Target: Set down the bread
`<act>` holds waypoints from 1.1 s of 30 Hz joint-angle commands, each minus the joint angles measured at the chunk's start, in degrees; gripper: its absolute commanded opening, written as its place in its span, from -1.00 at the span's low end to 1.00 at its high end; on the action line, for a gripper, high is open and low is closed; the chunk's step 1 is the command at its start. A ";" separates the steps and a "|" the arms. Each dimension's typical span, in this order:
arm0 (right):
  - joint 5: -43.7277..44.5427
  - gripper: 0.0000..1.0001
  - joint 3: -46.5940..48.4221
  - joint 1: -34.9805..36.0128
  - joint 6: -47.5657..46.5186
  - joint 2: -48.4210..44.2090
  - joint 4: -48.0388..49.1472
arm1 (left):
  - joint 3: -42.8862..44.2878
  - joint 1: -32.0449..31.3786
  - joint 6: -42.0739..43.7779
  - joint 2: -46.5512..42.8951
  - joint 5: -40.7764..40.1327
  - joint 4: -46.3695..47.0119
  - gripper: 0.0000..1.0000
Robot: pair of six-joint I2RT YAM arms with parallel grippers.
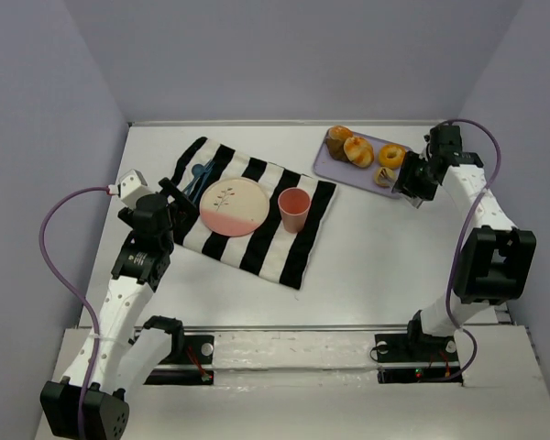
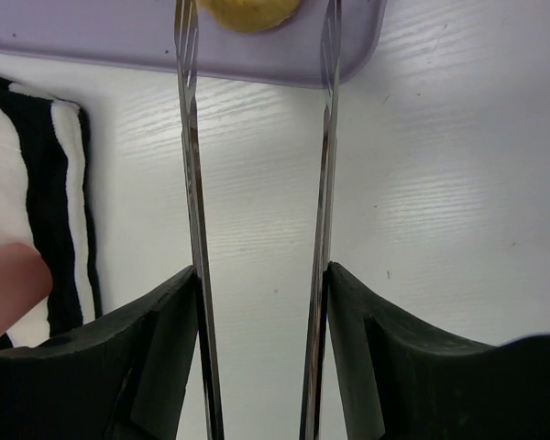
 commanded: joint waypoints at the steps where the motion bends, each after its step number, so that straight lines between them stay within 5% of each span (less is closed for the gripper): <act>1: 2.82 0.23 3.48 0.69 -0.97 1.02 -1.05 | 0.99 0.17 -0.58 -0.58 -1.54 1.67 0.98; 20: 1.60 0.25 11.48 2.36 -4.66 11.92 -0.88 | 1.17 0.17 -0.84 -0.93 -2.15 1.58 0.98; 26: 1.68 -0.38 11.48 2.88 -3.79 10.97 0.44 | 1.17 0.17 -0.93 -1.02 -2.24 1.50 0.98; 33: -0.95 -0.55 8.23 2.88 -3.17 -0.52 1.84 | 1.43 0.17 -1.19 -0.59 -0.58 1.41 0.98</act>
